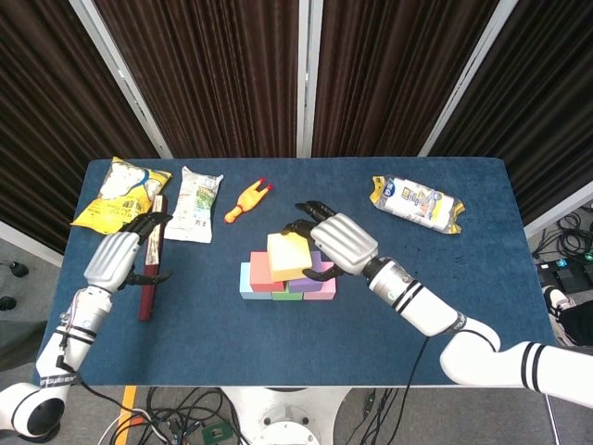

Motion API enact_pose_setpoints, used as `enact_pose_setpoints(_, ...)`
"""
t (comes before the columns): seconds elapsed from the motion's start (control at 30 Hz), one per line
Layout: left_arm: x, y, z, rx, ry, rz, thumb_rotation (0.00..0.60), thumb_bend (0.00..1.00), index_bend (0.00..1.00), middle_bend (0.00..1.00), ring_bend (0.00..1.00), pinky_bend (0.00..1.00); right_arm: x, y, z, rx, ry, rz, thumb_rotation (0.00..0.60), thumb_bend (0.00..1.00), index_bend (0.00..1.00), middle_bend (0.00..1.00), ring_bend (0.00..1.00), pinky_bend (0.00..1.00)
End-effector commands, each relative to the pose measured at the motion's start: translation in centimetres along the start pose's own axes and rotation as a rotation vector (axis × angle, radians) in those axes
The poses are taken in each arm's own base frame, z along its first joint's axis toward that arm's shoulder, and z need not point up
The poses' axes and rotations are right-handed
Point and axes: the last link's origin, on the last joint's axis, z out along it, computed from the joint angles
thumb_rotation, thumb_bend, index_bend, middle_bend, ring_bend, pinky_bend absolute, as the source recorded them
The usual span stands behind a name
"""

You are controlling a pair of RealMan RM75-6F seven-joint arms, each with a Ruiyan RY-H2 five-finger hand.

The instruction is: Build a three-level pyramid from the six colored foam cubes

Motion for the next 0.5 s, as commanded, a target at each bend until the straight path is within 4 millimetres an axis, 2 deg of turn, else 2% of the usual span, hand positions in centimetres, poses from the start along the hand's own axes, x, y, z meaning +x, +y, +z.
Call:
enact_pose_setpoints(0.03, 0.0, 0.0, 0.0, -0.002, 0.000, 0.000, 0.600, 0.17, 0.17, 0.13, 0.09, 0.23, -0.2, -0.2, -0.3, -0.017, 0.010, -0.008, 0.600, 0.22, 0.25, 0.32, 0.04, 0.04)
enact_pose_setpoints(0.5, -0.1, -0.2, 0.1, -0.011, 0.003, -0.011, 0.600, 0.17, 0.17, 0.12, 0.09, 0.23, -1.3, -1.7, -0.5, -0.099, 0.028, -0.016, 0.600, 0.21, 0.24, 0.33, 0.04, 0.01)
